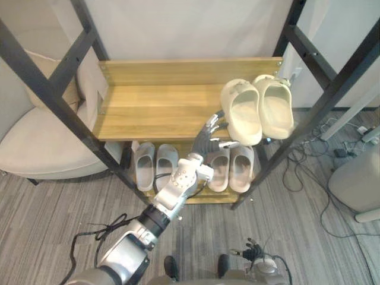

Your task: Organize the slippers on the shoe rack

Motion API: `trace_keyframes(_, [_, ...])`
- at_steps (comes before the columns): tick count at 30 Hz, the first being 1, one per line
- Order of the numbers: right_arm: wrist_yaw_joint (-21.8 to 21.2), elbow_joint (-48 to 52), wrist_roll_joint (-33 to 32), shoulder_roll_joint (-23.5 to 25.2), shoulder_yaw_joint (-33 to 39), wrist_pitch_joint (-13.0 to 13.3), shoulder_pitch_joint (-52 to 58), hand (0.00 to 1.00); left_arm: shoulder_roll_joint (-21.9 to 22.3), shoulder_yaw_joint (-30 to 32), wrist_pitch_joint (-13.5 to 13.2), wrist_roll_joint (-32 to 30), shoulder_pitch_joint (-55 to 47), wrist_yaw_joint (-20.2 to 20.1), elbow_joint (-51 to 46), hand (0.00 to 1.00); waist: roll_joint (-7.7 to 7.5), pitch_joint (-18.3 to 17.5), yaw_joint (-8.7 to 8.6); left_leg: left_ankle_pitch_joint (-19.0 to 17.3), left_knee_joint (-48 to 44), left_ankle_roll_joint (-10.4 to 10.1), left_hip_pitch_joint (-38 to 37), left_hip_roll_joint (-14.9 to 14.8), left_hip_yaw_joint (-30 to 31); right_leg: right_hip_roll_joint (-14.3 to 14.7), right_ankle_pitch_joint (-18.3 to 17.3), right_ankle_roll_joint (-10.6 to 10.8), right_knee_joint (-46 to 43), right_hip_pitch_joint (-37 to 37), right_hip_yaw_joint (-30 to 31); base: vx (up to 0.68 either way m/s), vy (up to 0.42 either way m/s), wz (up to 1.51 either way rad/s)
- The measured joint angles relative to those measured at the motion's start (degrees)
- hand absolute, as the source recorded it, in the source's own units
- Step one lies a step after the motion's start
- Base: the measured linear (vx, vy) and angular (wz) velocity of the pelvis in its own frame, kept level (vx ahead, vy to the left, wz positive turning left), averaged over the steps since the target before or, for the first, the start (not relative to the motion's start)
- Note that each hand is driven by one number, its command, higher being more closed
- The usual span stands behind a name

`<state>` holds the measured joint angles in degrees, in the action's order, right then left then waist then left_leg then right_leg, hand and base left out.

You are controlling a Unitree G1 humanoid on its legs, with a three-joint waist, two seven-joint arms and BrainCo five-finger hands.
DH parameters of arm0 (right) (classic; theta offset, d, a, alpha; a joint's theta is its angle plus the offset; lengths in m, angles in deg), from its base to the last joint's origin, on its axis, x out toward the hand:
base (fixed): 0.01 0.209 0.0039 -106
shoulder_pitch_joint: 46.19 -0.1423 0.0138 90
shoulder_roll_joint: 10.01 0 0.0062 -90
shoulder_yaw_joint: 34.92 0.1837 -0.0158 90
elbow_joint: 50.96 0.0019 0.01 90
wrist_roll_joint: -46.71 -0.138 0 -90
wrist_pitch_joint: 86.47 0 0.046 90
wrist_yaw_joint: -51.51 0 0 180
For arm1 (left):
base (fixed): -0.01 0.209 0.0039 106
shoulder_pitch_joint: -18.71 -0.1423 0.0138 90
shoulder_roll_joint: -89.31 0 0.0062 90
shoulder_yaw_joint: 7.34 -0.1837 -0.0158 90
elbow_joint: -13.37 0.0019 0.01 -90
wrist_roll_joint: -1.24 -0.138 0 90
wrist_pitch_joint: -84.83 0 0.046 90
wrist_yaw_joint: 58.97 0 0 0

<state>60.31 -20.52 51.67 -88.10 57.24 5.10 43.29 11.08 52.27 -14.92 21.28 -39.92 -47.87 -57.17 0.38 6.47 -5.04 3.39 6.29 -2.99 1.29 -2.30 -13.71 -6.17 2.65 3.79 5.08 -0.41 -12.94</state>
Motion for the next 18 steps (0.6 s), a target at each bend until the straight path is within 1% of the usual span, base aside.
trace_keyframes(4, [0.17,0.08,0.02,0.55,1.97,0.0,0.09,0.0,0.0,0.32,-0.13,0.01,1.33,1.14,1.57,0.0,0.0,0.0,0.02,0.21,0.0,0.3,0.55,0.09,-0.87,-0.25,0.72,0.06,0.03,-1.14,1.07,-0.07,0.009,-0.14])
trace_keyframes(6, [0.19,0.21,0.03,0.88,2.25,0.03,0.14,0.0,0.08,1.59,0.05,-0.02,2.27,1.13,2.66,0.0,-0.01,0.01,-0.01,0.18,0.01,0.27,0.6,0.16,-1.57,-0.48,0.91,-0.25,0.21,-1.54,1.46,-0.1,0.015,-0.13])
trace_keyframes(10, [0.2,0.56,0.03,1.11,2.88,0.08,0.42,0.0,0.51,2.55,0.53,-0.03,3.8,1.17,4.86,0.0,-0.01,0.01,-0.04,-0.04,0.02,0.05,0.62,0.22,-1.73,-0.55,0.83,-0.03,0.33,-1.64,1.79,-0.08,0.004,-0.05])
trace_keyframes(16, [0.13,2.26,0.03,1.47,3.98,0.07,1.39,0.0,0.45,3.7,1.58,-0.12,3.7,1.04,4.14,0.0,0.03,-0.01,-0.03,-0.04,0.02,0.04,0.66,0.24,-1.75,-0.57,0.84,-0.08,0.31,-1.39,1.73,-0.02,-0.002,-0.01])
trace_keyframes(18, [0.06,2.35,0.03,1.5,3.81,0.07,1.35,0.0,0.23,4.38,1.81,-0.02,2.41,0.98,2.18,0.0,0.09,-0.05,0.06,-0.04,0.02,0.05,0.66,0.24,-1.51,-0.58,0.89,-0.15,0.17,-1.27,1.4,0.0,0.0,0.0])
